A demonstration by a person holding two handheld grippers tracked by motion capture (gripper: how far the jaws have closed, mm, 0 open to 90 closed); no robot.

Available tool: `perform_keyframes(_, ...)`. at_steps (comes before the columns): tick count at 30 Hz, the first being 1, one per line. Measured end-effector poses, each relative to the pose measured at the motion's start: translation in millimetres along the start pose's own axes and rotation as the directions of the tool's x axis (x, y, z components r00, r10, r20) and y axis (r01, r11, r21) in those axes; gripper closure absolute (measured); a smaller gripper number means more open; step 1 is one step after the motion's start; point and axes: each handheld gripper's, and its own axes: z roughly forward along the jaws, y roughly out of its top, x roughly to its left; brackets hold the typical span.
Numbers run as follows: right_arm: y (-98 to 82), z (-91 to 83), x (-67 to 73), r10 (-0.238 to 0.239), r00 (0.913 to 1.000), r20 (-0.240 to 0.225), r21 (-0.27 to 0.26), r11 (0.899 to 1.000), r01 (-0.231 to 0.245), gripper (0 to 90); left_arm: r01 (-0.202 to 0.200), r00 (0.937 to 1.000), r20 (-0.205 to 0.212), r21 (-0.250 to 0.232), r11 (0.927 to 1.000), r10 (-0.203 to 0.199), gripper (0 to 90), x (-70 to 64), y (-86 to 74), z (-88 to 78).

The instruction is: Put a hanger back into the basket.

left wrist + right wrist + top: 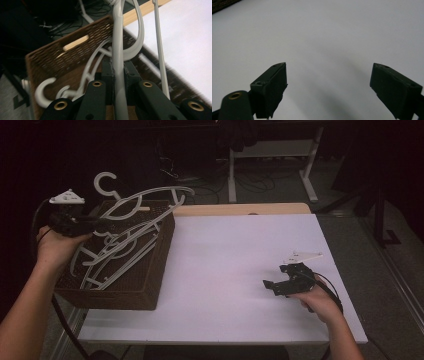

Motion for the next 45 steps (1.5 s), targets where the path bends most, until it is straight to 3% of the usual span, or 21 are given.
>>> perform_keyframes(9,0.1,1.1,-0.4,0.003,1.0000,0.005,0.003,1.000,-0.003,13.6,0.057,0.9966,-0.061,0.042,0.9975,-0.054,81.9,33.4,-36.2,-4.5)
perform_keyframes(20,0.2,2.3,0.1,-0.002,1.0000,0.008,0.009,1.000,0.002,13.6,0.076,0.9932,-0.095,0.090,0.9930,-0.068,81.9,45.0,-50.7,13.7)
perform_keyframes(22,0.1,2.0,0.0,-0.002,1.0000,0.008,0.008,1.000,0.002,13.7,0.064,0.9919,-0.117,0.124,0.9903,-0.049,81.9,46.2,-52.1,17.8)
perform_keyframes(30,0.4,2.8,0.5,-0.002,1.0000,0.007,0.013,1.000,0.002,13.7,0.060,0.9951,-0.088,0.156,0.9860,-0.047,81.7,41.4,-61.1,39.0)
perform_keyframes(35,0.6,3.1,0.4,-0.004,1.0000,0.006,0.011,1.000,0.004,13.6,0.085,0.9957,-0.053,0.197,0.9768,-0.076,80.3,39.6,-73.8,55.4)
perform_keyframes(36,0.7,3.2,0.3,-0.003,1.0000,0.006,0.012,1.000,0.003,13.7,0.086,0.9956,-0.054,0.207,0.9746,-0.077,79.3,40.1,-75.8,56.2)
perform_keyframes(38,0.7,3.2,0.2,-0.004,1.0000,0.006,0.011,1.000,0.004,13.6,0.088,0.9948,-0.069,0.213,0.9730,-0.075,64.9,40.4,-77.4,56.5)
perform_keyframes(39,0.8,3.1,0.3,-0.005,1.0000,0.006,0.011,1.000,0.005,13.6,0.100,0.9934,-0.077,0.219,0.9706,-0.085,64.9,41.3,-78.6,55.6)
perform_keyframes(41,1.1,2.6,0.5,-0.006,1.0000,0.005,0.010,1.000,0.006,13.7,0.115,0.9920,-0.072,0.178,0.9774,-0.103,54.3,42.8,-78.4,51.0)
perform_keyframes(45,2.2,2.3,0.9,-0.009,0.9999,0.006,0.007,1.000,0.008,13.7,0.142,0.9895,-0.045,0.124,0.9820,-0.137,43.3,44.4,-73.5,39.8)
